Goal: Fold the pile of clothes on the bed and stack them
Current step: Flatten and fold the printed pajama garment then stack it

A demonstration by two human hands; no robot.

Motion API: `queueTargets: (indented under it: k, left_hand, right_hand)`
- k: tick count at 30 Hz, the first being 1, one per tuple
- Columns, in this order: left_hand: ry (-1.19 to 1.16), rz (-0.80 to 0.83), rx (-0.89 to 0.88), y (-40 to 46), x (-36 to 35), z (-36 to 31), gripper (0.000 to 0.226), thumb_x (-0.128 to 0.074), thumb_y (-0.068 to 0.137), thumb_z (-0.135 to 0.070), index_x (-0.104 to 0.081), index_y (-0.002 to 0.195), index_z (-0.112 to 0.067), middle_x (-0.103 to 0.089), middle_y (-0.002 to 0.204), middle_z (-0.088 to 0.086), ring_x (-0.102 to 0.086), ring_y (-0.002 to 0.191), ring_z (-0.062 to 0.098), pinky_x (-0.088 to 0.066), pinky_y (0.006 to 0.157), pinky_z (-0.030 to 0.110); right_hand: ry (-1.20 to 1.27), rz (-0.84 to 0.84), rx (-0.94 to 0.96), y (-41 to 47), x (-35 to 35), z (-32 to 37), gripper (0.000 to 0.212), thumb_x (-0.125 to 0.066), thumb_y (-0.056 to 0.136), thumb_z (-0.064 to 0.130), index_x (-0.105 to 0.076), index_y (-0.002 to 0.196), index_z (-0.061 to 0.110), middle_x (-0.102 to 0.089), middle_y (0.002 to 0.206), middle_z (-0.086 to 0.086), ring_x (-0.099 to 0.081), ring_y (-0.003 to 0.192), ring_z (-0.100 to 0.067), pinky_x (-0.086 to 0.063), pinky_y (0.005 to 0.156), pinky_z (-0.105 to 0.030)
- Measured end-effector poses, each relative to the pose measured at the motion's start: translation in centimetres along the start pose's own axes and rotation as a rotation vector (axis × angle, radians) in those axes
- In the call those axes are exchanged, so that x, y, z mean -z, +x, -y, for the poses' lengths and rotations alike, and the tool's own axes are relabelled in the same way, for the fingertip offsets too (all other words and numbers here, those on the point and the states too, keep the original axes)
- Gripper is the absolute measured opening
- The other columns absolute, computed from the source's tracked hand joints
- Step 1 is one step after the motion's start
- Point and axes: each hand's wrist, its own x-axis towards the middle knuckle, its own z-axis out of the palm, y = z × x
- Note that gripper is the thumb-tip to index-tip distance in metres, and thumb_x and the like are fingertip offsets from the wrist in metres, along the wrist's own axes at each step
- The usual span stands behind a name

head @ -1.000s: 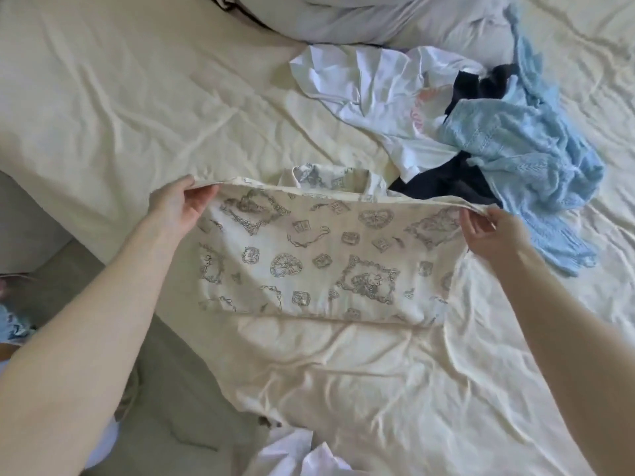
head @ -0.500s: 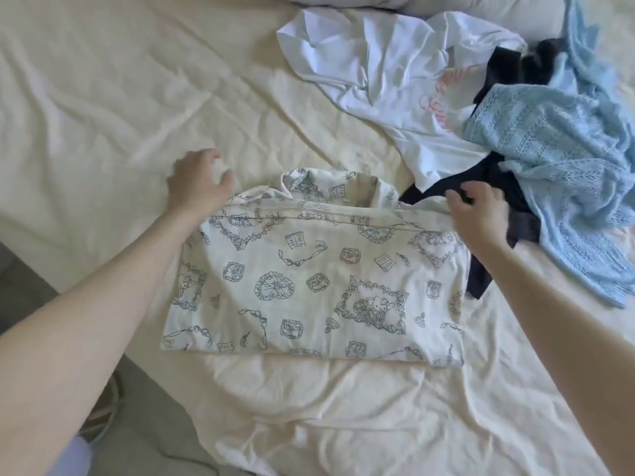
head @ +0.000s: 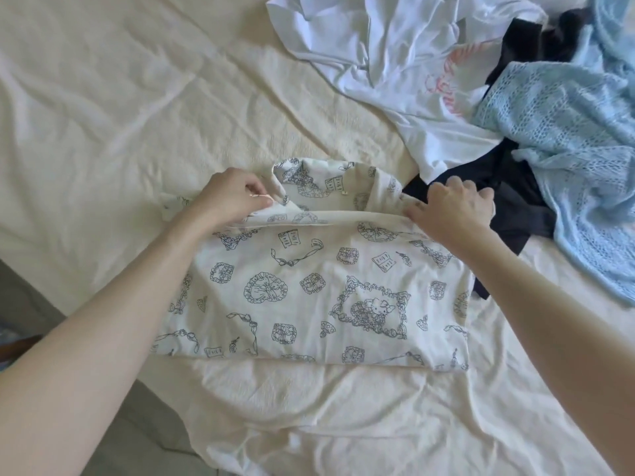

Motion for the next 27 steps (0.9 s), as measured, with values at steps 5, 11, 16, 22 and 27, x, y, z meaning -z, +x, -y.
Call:
queueTargets:
  k: [5,11,16,22,27]
  left_hand:
    - [-0.252,0.06,-0.271,-1.0,0.8,-2.0,0.011,-0.061,0.09,-0.015,-0.059,0.083,-0.024,-0.059,0.081,-0.016,-0.051,0.071,-0.011,-0.035,0.065,0.003]
    - [-0.331,0.085,-0.255,-0.3,0.2,-4.4,0.028,-0.046,0.093,-0.006,-0.054,0.081,-0.03,-0.065,0.086,-0.003,-0.054,0.069,0.003,-0.041,0.064,0.018]
    - [0.061,0.087,-0.128,0.5,-1.1,-6.2,0.015,-0.05,0.086,-0.023,-0.063,0.092,-0.019,-0.063,0.099,-0.004,-0.057,0.086,0.013,-0.044,0.074,0.026]
    - [0.514,0.041,-0.089,1.1,-2.2,-7.4,0.042,-0.059,0.088,-0.044,-0.059,0.112,-0.009,-0.061,0.112,0.007,-0.056,0.104,0.027,-0.035,0.08,0.033]
    - [0.643,0.037,-0.062,1.1,-2.9,-7.7,0.024,-0.059,0.09,-0.037,-0.058,0.097,-0.014,-0.057,0.087,0.0,-0.05,0.085,0.021,-0.029,0.083,0.036]
  right_hand:
    - [0.021,0.183,-0.043,-1.3,1.2,-0.4,0.043,-0.054,0.087,0.056,-0.051,0.092,0.014,-0.053,0.092,-0.008,-0.046,0.079,-0.025,-0.027,0.081,-0.038]
    - [0.168,0.291,-0.048,-2.3,1.3,-0.5,0.043,-0.053,0.089,0.049,-0.049,0.104,0.01,-0.051,0.094,-0.004,-0.056,0.105,-0.03,-0.028,0.076,-0.035]
    - [0.184,0.437,-0.078,-1.8,0.2,-0.1,0.05,-0.037,0.091,0.06,-0.055,0.106,0.015,-0.05,0.085,0.001,-0.052,0.097,-0.027,-0.03,0.097,-0.045]
    - [0.144,0.315,-0.033,-1.3,0.0,1.1,0.024,-0.053,0.09,0.037,-0.053,0.083,0.014,-0.053,0.077,0.002,-0.045,0.077,-0.021,-0.026,0.083,-0.039]
    - [0.523,0.058,0.181,-3.2,1.9,1.5,0.013,-0.054,0.089,0.021,-0.067,0.087,0.023,-0.061,0.087,0.009,-0.049,0.088,-0.012,-0.031,0.086,-0.033]
